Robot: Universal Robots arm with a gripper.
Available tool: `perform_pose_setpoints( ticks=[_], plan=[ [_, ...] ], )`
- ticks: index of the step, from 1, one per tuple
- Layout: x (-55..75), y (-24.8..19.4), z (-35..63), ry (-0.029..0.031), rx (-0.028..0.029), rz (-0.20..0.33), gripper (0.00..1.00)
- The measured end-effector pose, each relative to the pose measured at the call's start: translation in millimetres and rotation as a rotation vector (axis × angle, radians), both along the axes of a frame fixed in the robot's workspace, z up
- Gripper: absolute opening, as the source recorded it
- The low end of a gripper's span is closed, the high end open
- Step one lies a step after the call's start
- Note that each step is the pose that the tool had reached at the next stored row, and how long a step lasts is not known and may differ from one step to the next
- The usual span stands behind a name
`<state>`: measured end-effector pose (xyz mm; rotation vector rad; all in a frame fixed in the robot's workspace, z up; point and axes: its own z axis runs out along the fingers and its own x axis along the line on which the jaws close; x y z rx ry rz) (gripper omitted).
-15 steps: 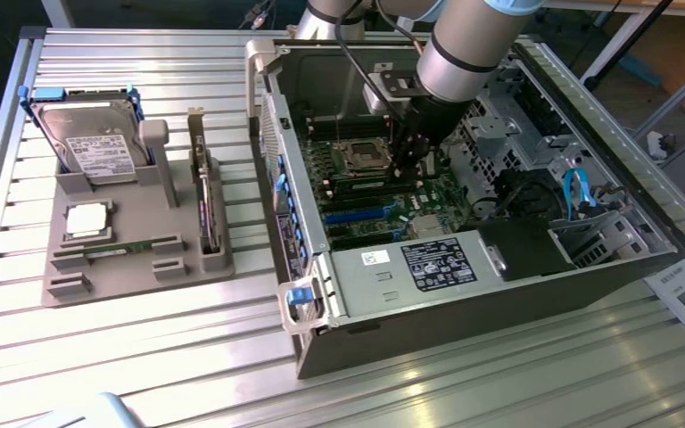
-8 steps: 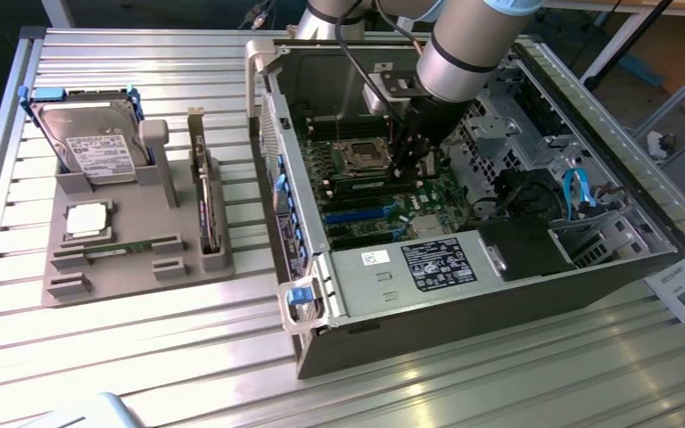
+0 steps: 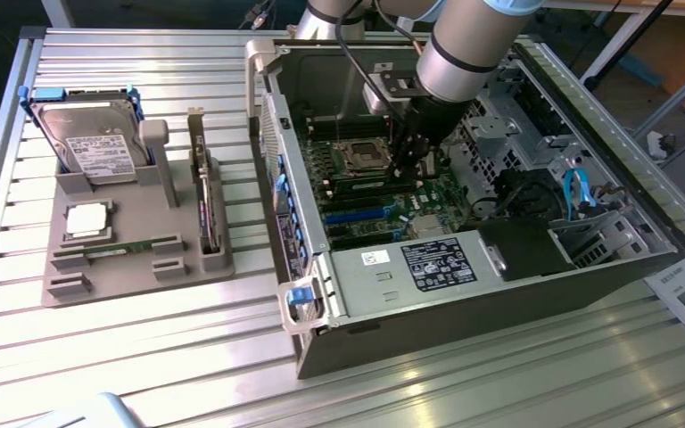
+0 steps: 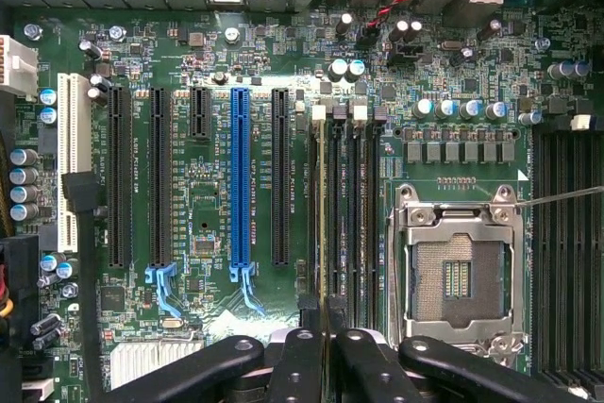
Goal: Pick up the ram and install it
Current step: 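Insert the ram into the slot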
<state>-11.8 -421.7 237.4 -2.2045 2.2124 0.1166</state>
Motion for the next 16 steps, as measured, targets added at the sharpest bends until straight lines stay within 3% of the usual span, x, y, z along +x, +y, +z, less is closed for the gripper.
perform_pose_setpoints(
  ticks=[16],
  plan=[
    [0.0,0.3,-0.6,-0.001,0.0004,-0.005,0.12]
  ],
)
